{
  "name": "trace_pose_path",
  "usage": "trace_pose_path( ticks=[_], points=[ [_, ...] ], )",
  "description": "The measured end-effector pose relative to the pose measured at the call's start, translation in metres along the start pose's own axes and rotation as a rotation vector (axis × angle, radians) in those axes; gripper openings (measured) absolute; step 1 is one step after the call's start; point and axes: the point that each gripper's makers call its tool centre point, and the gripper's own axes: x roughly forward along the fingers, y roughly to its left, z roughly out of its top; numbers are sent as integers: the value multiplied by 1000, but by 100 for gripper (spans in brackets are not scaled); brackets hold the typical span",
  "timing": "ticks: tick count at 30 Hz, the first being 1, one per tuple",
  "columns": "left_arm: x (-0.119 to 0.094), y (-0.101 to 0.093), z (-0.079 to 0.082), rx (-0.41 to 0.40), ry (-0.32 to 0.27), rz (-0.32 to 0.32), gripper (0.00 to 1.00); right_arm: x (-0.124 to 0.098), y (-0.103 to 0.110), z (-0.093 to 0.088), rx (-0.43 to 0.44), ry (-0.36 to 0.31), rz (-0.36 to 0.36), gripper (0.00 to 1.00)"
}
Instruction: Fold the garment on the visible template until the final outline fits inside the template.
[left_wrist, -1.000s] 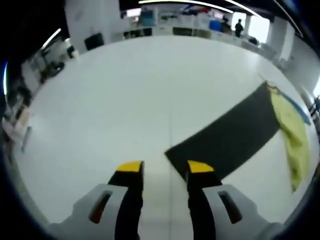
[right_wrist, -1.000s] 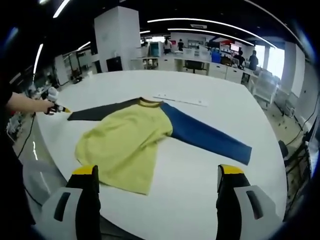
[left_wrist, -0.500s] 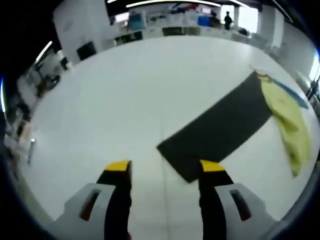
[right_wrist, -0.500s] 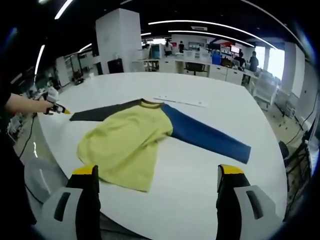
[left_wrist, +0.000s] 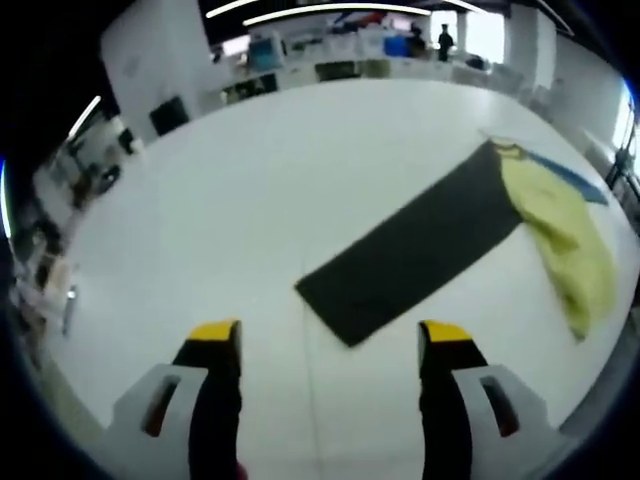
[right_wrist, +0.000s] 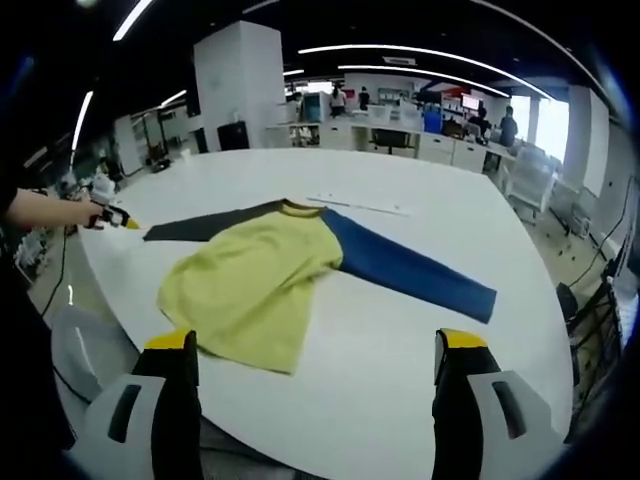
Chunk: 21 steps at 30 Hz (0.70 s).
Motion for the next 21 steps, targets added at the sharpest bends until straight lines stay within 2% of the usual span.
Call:
trace_pose_path(
  ticks=[11,21],
  points=[
    [-29,-15,-11,14,-21,9,83,-9,-1,2,-13,-27,13,98],
    [-50,-38,-17,-9,-34,-29,97,-16,-5,-4,-3,-40,10,98]
  ],
)
